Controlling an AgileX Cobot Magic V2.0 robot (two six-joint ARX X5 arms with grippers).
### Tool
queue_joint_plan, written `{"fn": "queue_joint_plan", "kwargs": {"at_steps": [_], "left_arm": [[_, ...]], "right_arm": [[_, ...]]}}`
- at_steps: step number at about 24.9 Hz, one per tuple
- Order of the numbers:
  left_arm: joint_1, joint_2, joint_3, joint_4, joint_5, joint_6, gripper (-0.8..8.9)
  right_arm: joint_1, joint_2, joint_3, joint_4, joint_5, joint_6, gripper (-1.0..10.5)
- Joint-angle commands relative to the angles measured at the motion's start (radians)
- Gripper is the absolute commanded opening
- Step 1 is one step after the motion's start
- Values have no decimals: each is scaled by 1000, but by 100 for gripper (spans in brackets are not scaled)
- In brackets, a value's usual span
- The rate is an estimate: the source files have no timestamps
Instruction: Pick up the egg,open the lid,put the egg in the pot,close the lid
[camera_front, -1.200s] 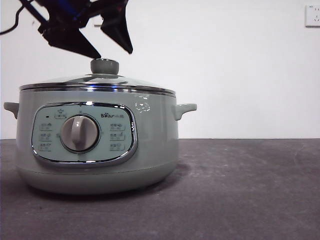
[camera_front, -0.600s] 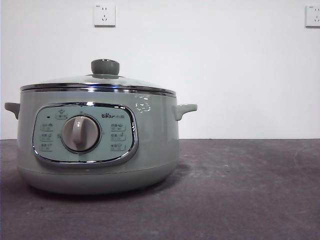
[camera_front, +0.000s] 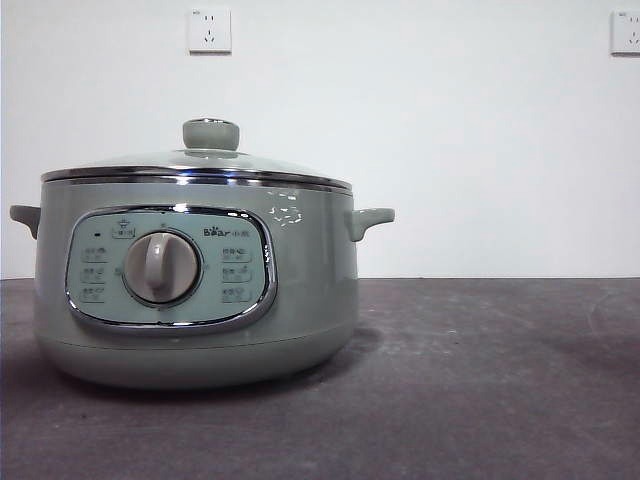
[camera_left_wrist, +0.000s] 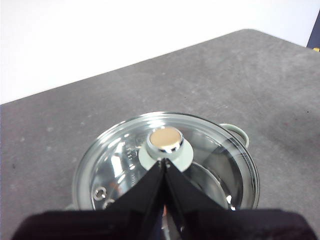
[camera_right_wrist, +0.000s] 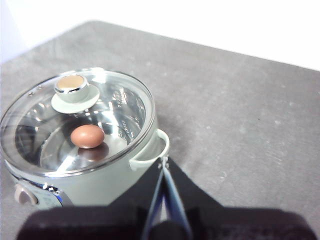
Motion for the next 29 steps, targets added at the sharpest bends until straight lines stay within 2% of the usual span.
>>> {"fn": "queue_joint_plan", "kwargs": {"at_steps": [1,4,11,21,23,25,29], "left_arm": [[-10,-56,-106,56,0,7,-8],[-10,-60,-121,-6,2,-19,-3],[-10,-19,-121,-121,1,-19,-2],[-11,-7,-121,-143,2,-18,-2],[-4,-47,-121,-157,-3,-12,-2],[19,-100,-121,-163,-18,59,-2],[114,-225,-137,-106,30,40,-2]], "right_arm": [[1,-50,-77,31,-1,1,-9],[1,-52,-84,1,-1,3,1],[1,-51,-84,-9,-2,21,1],[1,-51,-84,-9,-2,21,1],[1,-52,-84,-9,-1,21,1],[1,-53,-84,-10,-2,21,1],[1,-53,-84,-10,-2,21,1]]}}
